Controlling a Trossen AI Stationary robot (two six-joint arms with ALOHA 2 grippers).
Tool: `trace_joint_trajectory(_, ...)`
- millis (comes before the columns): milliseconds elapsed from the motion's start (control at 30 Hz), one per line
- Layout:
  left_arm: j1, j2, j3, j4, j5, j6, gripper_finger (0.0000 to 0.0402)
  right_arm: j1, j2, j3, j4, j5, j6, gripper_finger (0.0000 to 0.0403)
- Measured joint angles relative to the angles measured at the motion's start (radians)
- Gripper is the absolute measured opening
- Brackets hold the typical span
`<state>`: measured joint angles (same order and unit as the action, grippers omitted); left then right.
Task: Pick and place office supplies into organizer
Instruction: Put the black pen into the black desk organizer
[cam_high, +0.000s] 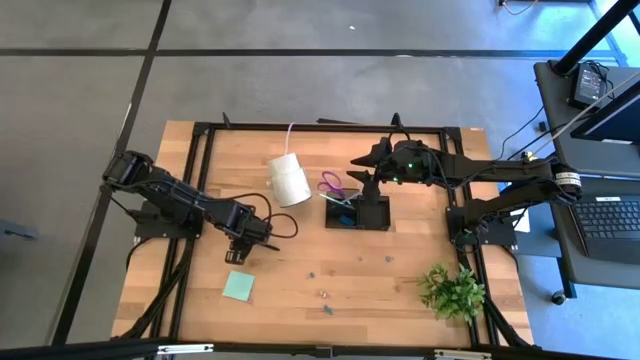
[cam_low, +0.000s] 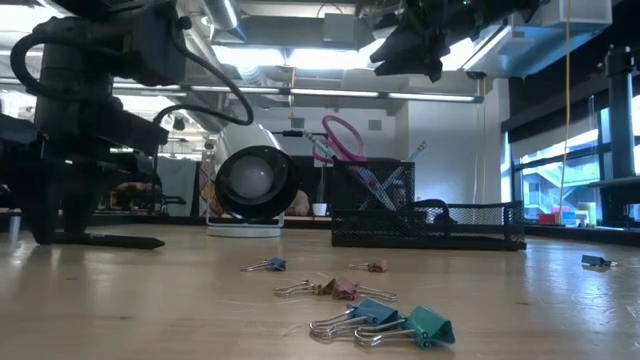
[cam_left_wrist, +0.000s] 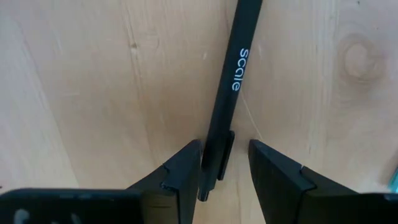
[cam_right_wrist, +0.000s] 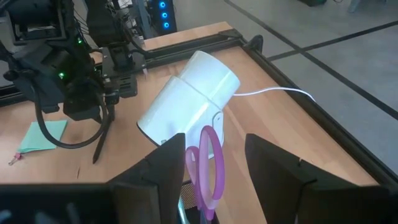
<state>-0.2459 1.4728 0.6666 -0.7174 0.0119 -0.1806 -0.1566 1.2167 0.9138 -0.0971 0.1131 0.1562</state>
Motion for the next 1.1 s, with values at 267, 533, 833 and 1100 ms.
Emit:
trace_joint_trajectory(267,0.000,0.002,-0.001,0.002,-0.016,0.018,0.0095,0.000,0.000,0.000,0.000,0.000,0.000,0.0171)
trace_joint_trajectory(533,0.000,0.003,-0.002,0.004,-0.025,0.072,0.0060,0.000,0.000,0.000,0.000,0.000,0.023,0.0171)
trace_joint_trajectory(833,-0.002,0.004,0.003,0.000,-0.037,0.090,0.0045,0.000,0.000,0.000,-0.003,0.000,0.023,0.0171)
trace_joint_trajectory(1100,-0.002,0.009,0.107,-0.077,-0.054,0.124,0.0044,0.000,0.000,0.000,-0.003,-0.036,0.045,0.0171)
